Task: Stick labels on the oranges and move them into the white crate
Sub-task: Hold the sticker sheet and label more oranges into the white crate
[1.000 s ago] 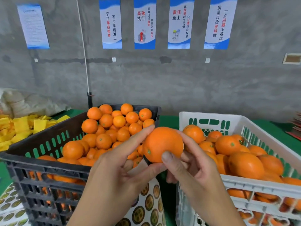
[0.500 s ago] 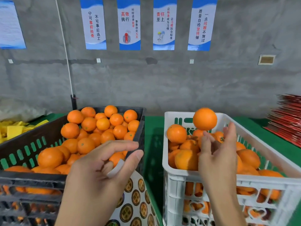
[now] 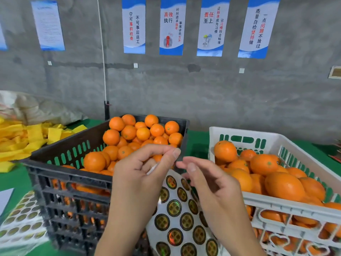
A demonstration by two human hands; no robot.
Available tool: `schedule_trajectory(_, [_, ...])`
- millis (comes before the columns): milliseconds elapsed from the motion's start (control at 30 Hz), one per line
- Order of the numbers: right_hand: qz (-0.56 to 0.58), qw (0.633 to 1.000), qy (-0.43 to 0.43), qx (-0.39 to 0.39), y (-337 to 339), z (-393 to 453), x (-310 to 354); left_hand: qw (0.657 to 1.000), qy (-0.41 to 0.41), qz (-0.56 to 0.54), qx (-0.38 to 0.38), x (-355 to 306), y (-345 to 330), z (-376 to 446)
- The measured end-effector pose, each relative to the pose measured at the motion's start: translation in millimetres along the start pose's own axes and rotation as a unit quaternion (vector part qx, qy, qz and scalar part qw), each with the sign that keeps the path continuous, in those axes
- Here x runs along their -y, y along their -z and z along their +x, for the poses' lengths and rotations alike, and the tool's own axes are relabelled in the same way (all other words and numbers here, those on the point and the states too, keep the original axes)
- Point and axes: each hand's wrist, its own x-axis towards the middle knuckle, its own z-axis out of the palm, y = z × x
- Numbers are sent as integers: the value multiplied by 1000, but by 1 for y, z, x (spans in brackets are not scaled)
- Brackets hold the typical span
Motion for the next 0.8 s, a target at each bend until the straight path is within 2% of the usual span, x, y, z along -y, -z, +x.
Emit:
schedule_trajectory(133, [75, 990, -73, 90, -2, -9, 12, 988, 53, -107, -94, -1, 7, 3])
schedule_trajectory(233, [132, 982, -94, 96, 1, -13, 20, 985, 61, -118, -110, 2, 12, 5])
schedule_trajectory(300, [186, 973, -110, 86, 2, -13, 25, 991, 46, -104, -74, 2, 15, 7])
schedule_trajectory(367, [212, 968, -123, 52, 3, -13, 28, 999, -23, -24, -4, 2, 19, 7])
schedule_trajectory(433, [228, 965, -125, 17, 4, -13, 32, 992, -95, 54, 68, 3, 22, 6])
schedule_trajectory(567, [271, 952, -144, 4, 9, -14, 41, 983, -69, 31, 168, 1, 27, 5])
schedule_trajectory(667, [282, 949, -143, 8, 12, -15, 43, 982, -82, 18, 169, 0, 23, 4])
schedule_trajectory(800, [269, 955, -128, -12, 11, -17, 45, 986, -61, 5, 155, 1, 21, 2])
